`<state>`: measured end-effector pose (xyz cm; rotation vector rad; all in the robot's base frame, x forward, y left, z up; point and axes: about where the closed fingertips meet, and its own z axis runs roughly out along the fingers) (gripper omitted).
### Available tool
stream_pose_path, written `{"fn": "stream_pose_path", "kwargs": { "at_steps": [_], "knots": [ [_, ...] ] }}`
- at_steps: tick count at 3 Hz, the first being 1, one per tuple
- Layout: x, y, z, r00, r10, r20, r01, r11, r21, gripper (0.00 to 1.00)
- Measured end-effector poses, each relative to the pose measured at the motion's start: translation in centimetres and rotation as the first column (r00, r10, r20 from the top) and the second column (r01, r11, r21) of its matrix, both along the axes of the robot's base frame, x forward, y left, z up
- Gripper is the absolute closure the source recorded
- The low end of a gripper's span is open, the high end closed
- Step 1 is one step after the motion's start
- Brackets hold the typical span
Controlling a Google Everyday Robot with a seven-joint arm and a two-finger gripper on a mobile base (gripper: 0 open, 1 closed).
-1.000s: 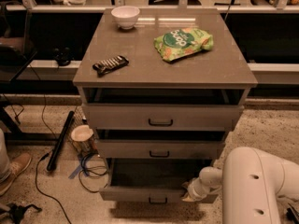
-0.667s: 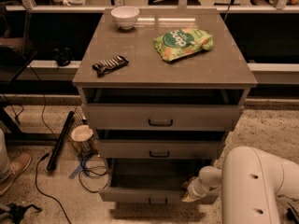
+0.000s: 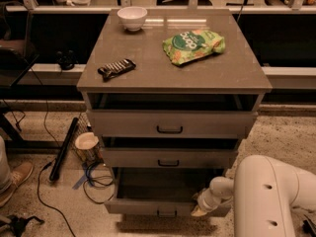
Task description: Open bottom drawer
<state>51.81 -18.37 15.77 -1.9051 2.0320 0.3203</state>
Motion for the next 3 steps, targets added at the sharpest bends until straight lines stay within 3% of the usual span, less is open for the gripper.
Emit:
{"fn": "stream_pose_path", "kwargs": {
  "at_steps": [1, 2, 3],
  "knots": [
    [-0.1, 0.1, -0.1, 1.0, 0.001, -0.003, -0.001, 1.0, 0.001, 0.0],
    [-0.4, 0.4, 2.1, 1.0, -0.006, -0.003, 0.007, 1.0, 0.016, 0.0],
    [-0.9, 0.8, 6.2, 0.9993, -0.038, 0.005, 0.038, 0.999, 0.036, 0.18]
  ]
}}
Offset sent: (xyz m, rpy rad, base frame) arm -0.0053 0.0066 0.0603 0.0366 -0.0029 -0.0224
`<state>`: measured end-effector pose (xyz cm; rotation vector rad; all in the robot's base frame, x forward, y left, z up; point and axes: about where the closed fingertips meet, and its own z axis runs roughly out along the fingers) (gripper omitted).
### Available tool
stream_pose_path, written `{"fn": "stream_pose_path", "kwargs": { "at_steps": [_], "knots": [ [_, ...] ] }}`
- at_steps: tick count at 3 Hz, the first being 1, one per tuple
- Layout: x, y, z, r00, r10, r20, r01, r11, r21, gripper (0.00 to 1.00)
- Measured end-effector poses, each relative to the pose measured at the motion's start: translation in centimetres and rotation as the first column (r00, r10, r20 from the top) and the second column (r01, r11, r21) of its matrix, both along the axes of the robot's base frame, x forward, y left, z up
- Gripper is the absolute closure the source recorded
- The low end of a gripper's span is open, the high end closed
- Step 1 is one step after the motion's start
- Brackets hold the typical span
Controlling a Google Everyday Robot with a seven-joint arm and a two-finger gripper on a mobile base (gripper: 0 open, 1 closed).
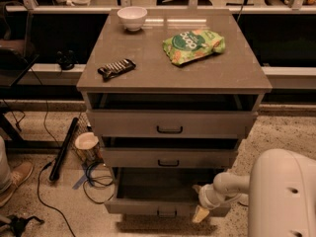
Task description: Open bottom drawer
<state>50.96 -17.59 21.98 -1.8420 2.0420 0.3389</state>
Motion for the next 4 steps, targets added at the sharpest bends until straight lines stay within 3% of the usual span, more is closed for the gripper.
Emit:
{"fn": "stream_pose_path", "kwargs": {
  "at_steps": [1, 2, 3, 4],
  "knots": [
    [0.2, 0.4, 3.7, 0.9995, -0.014, 0.027, 0.014, 1.0, 0.017, 0.41],
    [1.7, 0.3, 5.0, 0.9944, -0.069, 0.079, 0.065, 0.997, 0.051, 0.65],
    [3.9, -0.6, 4.0, 0.9813, -0.159, 0.109, 0.152, 0.986, 0.071, 0.88],
    [5.8, -2.0, 1.8, 0.9658, -0.239, 0.101, 0.23, 0.969, 0.086, 1.0]
  ]
}}
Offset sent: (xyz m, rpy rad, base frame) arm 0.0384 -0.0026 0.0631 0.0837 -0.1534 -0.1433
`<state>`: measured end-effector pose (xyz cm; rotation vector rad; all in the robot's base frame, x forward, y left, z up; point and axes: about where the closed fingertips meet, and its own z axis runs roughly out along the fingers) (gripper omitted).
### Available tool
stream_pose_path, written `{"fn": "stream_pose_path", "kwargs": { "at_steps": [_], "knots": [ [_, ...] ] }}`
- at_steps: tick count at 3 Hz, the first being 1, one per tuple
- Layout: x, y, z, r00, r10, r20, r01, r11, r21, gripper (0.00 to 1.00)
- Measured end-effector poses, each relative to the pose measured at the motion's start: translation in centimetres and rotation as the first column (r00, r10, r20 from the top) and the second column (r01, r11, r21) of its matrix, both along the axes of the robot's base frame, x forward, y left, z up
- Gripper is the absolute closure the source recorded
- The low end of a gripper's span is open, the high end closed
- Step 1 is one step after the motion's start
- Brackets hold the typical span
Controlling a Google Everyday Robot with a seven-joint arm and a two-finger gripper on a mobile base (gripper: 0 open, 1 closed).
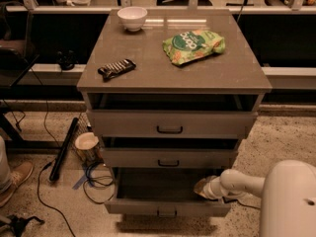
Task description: Open bottom drawer
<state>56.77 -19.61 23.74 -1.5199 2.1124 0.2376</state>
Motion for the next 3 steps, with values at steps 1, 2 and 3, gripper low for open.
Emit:
{"fn": "stream_pose_path", "kwargs": {
  "at_steps": [1, 2, 3],
  "knots": [
    [1.7, -1.6, -2.4, 0.9976, -0.065, -0.022, 0.065, 0.998, 0.016, 1.0],
    [2.0, -3.3, -4.7, 0.9912, -0.119, -0.059, 0.121, 0.992, 0.038, 1.0],
    [0.8, -4.4, -6.5, 0.9817, -0.162, -0.1, 0.167, 0.985, 0.046, 1.0]
  ]
}}
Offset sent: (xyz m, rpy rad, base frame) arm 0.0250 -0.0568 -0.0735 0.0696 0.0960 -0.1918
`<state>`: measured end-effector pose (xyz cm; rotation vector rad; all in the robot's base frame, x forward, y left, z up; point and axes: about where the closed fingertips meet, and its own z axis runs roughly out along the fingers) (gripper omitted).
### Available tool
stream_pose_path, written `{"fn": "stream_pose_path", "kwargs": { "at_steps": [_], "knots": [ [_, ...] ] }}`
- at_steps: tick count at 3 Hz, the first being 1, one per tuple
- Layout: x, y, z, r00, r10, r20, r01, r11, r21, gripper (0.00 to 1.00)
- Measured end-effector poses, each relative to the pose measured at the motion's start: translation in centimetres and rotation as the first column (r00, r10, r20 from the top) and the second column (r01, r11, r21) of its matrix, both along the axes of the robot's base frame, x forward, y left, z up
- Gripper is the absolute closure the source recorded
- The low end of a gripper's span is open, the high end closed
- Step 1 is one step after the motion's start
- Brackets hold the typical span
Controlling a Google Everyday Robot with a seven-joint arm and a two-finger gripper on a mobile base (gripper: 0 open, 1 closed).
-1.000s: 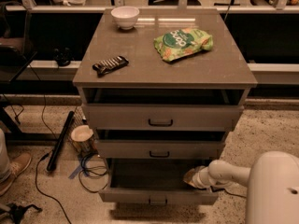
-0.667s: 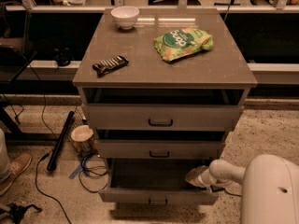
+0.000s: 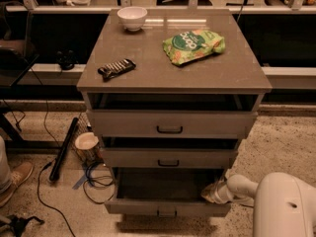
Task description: Open bottom drawer
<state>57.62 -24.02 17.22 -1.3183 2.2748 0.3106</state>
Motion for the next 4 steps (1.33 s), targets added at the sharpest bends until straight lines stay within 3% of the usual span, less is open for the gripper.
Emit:
{"fn": "stream_pose_path", "kwargs": {
  "at_steps": [1, 2, 3, 4],
  "knots": [
    [-2.2, -0.2, -1.1, 0.9987, -0.029, -0.042, 0.029, 1.0, 0.006, 1.0],
    [-3.1, -0.1, -1.2, 0.9977, -0.042, -0.054, 0.043, 0.999, 0.011, 1.0],
    [-6.2, 1.0, -1.4, 0.994, -0.049, -0.098, 0.051, 0.998, 0.026, 1.0],
    [-7.0, 1.5, -1.4, 0.9926, -0.049, -0.111, 0.053, 0.998, 0.031, 1.0]
  ]
}}
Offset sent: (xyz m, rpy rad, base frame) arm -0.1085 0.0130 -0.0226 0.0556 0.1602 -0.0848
